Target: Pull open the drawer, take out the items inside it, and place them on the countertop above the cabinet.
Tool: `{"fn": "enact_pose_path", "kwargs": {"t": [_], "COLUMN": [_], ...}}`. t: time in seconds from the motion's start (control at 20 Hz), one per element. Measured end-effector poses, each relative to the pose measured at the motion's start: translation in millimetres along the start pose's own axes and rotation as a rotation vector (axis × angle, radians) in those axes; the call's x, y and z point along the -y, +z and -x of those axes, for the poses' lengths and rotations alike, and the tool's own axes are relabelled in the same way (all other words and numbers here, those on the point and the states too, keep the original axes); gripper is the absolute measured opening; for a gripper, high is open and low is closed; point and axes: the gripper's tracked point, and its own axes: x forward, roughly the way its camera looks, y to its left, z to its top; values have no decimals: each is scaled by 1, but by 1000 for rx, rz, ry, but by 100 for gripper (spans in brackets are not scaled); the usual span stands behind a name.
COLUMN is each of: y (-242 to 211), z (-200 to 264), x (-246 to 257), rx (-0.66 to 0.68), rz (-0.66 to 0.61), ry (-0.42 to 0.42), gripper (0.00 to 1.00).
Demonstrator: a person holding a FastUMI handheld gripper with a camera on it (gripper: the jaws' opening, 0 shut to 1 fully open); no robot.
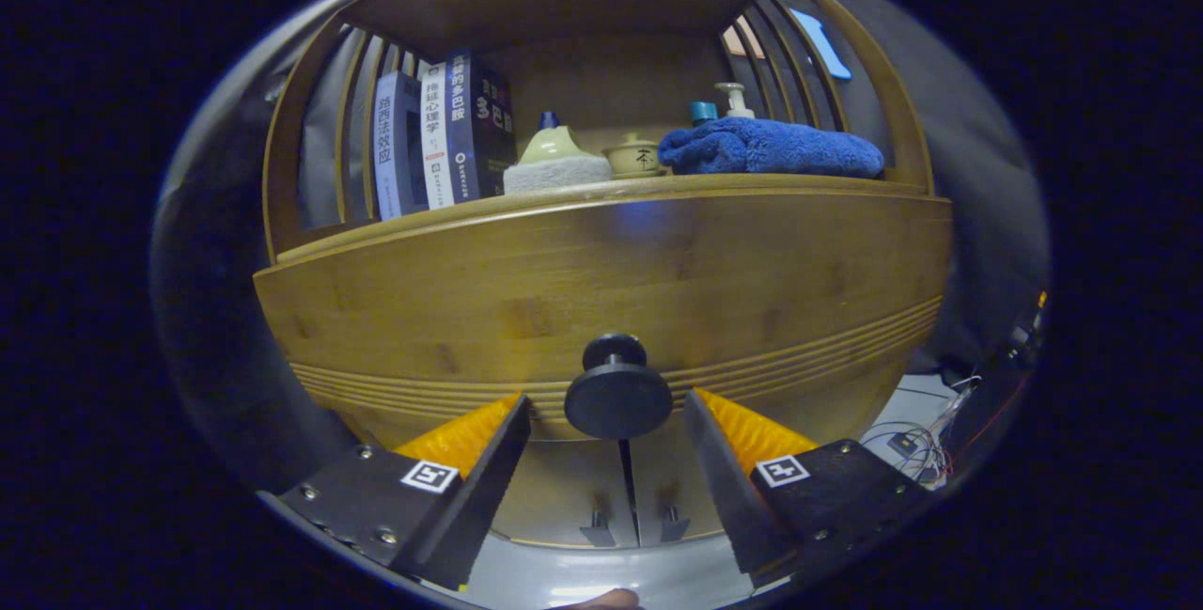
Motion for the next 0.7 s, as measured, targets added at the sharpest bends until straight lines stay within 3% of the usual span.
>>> {"fn": "enact_pose_path", "kwargs": {"t": [0.45, 0.7], "y": [3, -1], "z": [-15, -12], "x": [10, 8], "rx": [-3, -80], "rz": [-28, -10], "ry": [0, -15], "gripper": [99, 100]}}
